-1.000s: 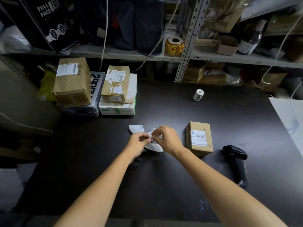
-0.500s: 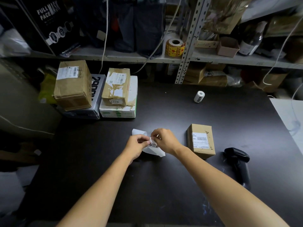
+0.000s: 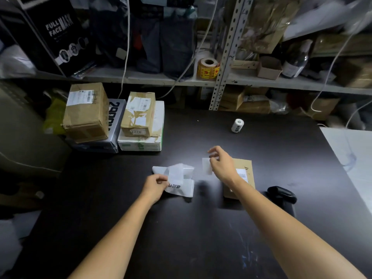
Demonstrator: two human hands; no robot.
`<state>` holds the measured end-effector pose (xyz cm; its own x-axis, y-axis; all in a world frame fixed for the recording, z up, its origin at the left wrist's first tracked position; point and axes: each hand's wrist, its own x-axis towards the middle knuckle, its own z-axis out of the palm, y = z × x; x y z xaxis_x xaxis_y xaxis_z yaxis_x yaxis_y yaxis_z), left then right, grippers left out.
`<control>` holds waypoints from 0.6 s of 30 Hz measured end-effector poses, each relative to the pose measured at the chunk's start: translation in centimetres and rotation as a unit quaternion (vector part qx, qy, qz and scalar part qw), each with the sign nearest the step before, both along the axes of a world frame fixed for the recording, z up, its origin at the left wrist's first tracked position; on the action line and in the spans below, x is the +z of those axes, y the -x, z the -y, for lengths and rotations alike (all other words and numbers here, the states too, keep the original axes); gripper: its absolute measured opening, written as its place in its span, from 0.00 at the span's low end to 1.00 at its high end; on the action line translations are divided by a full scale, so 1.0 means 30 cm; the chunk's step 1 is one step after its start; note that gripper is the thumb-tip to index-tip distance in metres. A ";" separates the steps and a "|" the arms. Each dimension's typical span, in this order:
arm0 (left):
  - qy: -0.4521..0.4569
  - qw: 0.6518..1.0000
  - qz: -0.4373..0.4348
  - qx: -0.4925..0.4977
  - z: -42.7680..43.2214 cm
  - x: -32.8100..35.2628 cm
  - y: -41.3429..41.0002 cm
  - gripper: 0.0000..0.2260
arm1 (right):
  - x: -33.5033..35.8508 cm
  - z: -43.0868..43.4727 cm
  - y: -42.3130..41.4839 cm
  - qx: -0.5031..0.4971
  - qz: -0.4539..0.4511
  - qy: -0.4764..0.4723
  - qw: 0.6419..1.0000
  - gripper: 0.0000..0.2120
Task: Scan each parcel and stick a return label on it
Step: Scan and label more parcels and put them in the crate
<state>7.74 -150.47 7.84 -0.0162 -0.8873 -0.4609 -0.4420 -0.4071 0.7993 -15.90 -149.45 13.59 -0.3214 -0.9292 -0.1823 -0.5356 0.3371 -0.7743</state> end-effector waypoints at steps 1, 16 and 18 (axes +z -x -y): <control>0.003 1.000 0.017 -0.009 -0.001 0.002 0.008 0.10 | 0.012 -0.006 0.030 0.001 -0.007 -0.004 1.000 0.10; 0.125 0.982 0.125 -0.073 -0.080 0.124 0.416 0.12 | 0.034 -0.106 0.501 -0.062 0.102 -0.059 0.991 0.16; 0.111 0.983 0.110 -0.094 -0.100 0.107 0.504 0.11 | 0.023 -0.107 0.524 -0.058 0.102 -0.065 0.991 0.16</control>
<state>-7.37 -147.48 11.05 -0.1115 -0.9574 -0.2665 -0.6652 -0.1273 0.7357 -31.61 -146.24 14.28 -0.3693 -0.8525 -0.3700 -0.3232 0.4911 -0.8089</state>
